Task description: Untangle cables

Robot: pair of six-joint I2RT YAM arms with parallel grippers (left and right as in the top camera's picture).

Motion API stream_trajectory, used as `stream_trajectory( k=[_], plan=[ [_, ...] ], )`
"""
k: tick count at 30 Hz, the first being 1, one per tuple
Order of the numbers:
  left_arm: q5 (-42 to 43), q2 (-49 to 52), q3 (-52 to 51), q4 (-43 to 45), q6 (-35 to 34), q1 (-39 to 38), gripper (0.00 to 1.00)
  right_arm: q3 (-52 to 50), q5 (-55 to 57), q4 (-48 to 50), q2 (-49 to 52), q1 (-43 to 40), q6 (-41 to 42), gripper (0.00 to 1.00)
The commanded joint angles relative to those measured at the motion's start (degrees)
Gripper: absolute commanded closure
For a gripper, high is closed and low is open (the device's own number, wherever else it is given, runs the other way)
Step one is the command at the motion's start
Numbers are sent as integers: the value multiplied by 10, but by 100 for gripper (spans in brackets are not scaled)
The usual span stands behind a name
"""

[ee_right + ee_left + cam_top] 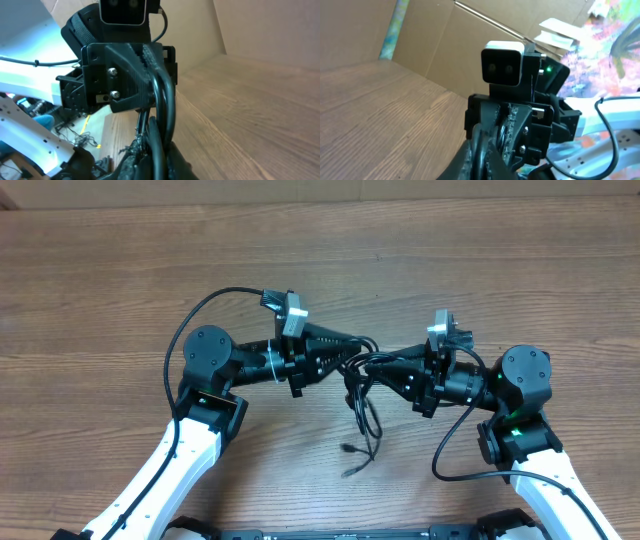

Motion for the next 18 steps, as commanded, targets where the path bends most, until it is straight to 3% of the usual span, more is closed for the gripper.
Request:
stream_trajectory(
  k=[1,2,3,4,12,18],
  plan=[
    [7,0,5,4,-2,-4,60,10,6,1,1,1,3,96],
    [10,0,5,4,-3,-4,50,10,6,2,1,1,3,96],
    [12,0,5,4,-3,-4,30,10,6,2,1,0,3,96],
    [17,0,5,4,-2,-3,0,10,6,4,1,-2,3,96],
    [66,0,5,6,-20,45,0,10,-11,61,1,-66,58,96],
    [114,0,5,33,-33,89,0,10,-109,168,1,-127,124,96]
  ],
)
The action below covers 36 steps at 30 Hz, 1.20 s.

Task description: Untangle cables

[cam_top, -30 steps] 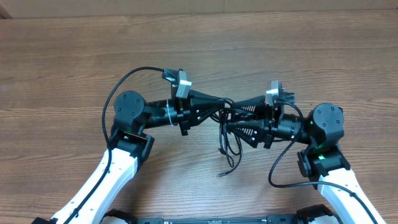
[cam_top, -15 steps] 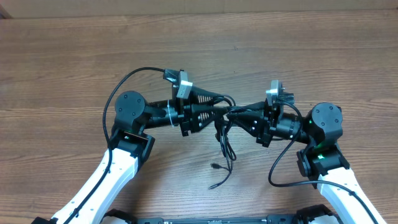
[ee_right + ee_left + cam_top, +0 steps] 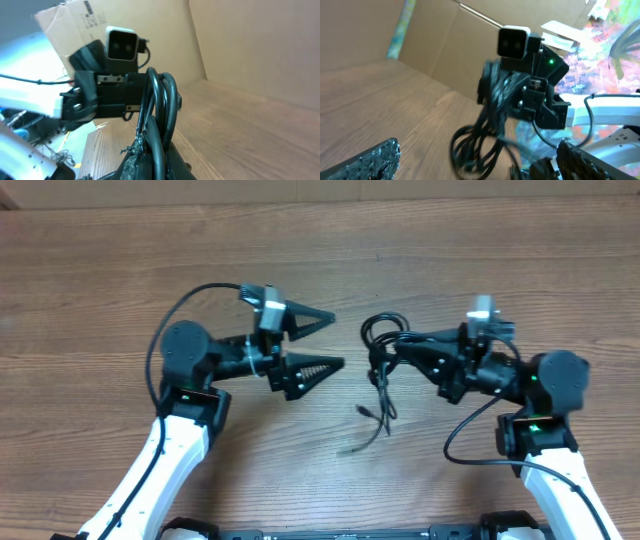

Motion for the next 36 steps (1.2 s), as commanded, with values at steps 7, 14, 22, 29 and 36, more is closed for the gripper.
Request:
stream_trajectory(
  k=[7,14,22,29,36],
  plan=[
    [149,0,5,125,-11,14,0,10,-157,163,-2,-33,112,96],
    [215,0,5,133,35,14,7,10,-158,182,-2,-10,119,96],
    [215,2,5,132,53,14,16,10,-156,242,-2,38,120,96],
    [215,2,5,132,53,-4,23,10,-128,280,-2,70,120,96],
    [215,2,5,132,57,-43,26,10,-115,294,-2,93,120,96]
  ],
)
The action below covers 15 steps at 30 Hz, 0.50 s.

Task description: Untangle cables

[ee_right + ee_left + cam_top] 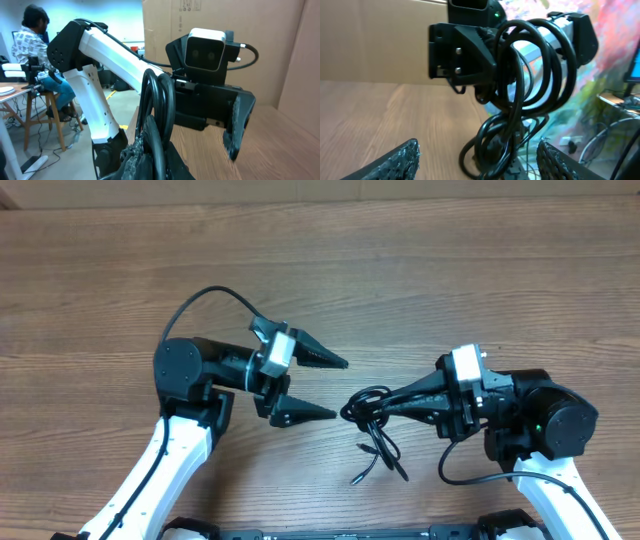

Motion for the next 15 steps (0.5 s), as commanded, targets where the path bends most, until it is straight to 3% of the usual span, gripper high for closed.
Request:
stream_trajectory(
  k=[1,9,15],
  plan=[
    [11,2,5,1,18,-23,27,10,23,5,-2,14,6,96],
    [11,2,5,1,29,-40,30,10,24,11,-2,31,6,96],
    [11,2,5,-9,29,-43,45,10,24,57,-2,40,6,96]
  ],
)
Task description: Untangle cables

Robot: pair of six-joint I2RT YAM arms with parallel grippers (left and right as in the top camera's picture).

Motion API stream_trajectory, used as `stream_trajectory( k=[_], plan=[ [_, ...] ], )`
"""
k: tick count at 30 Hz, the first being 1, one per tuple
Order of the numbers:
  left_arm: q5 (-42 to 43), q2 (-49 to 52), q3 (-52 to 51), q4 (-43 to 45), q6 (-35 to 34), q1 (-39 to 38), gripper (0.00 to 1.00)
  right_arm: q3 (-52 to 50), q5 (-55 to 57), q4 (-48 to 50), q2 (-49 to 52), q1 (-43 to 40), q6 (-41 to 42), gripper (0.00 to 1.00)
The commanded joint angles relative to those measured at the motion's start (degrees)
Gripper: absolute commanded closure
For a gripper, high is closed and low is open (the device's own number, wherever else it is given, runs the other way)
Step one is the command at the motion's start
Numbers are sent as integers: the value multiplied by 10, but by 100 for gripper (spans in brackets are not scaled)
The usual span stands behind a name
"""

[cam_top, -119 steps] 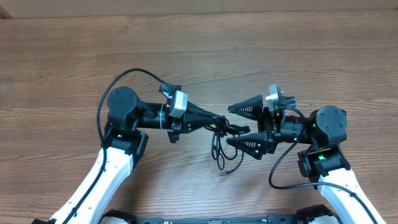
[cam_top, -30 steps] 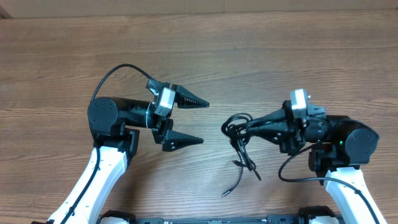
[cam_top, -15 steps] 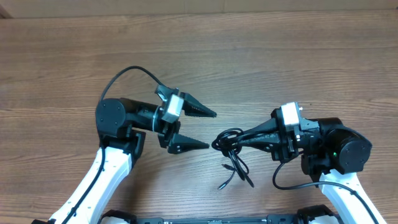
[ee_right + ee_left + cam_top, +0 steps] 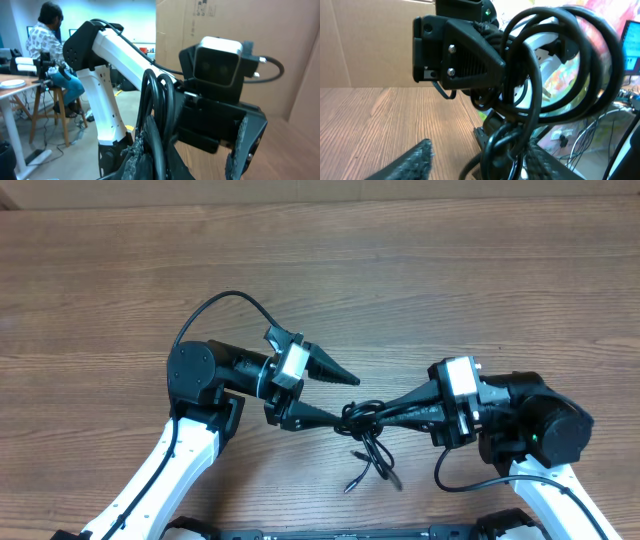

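A bundle of black cables (image 4: 362, 421) hangs coiled above the wooden table, its loose ends (image 4: 368, 468) trailing toward the front edge. My right gripper (image 4: 378, 418) is shut on the bundle, the loops (image 4: 157, 112) standing up out of its jaws. My left gripper (image 4: 346, 400) is open and faces it from the left, its lower finger (image 4: 318, 417) touching the coil. In the left wrist view the loops (image 4: 559, 70) fill the frame, and the strands drop between the fingers (image 4: 415, 162).
The wooden table (image 4: 120, 270) stretches around both arms. Each arm's own black lead curves beside it: one (image 4: 215, 305) behind the left arm and one (image 4: 455, 465) in front of the right arm. Cardboard boxes (image 4: 240, 22) stand past the table.
My open left gripper has moved right, up to the bundle, so the strands now lie between its fingers. The right gripper, still shut on the bundle, has shifted slightly left.
At first both grippers met tip to tip on the bundle at mid-table. Then the left was open and apart from it, with the bundle in the right gripper alone. Later both were nearer the front edge, facing each other. Now the open left fingers straddle the coil.
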Motion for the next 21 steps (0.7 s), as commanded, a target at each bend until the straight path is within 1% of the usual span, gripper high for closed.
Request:
stream_trajectory(
  k=[1,5,11,14,16,18,20,21],
  plan=[
    [11,2,5,-10,14,-6,48,10,17,17,-2,7,4,96],
    [10,2,5,-18,14,-13,51,10,17,19,-2,7,4,96],
    [10,2,5,-18,17,-27,49,10,22,19,-2,7,4,96],
    [10,2,5,-18,19,-27,52,10,27,19,-2,11,4,96],
    [10,2,5,-18,20,-27,57,10,28,19,-2,14,4,96],
    [10,2,5,-18,20,-27,64,10,28,19,-2,15,4,96],
    [10,2,5,-18,20,-27,76,10,28,19,-2,15,4,96],
    [10,2,5,-18,20,-27,84,10,29,19,-2,15,4,96]
  ],
)
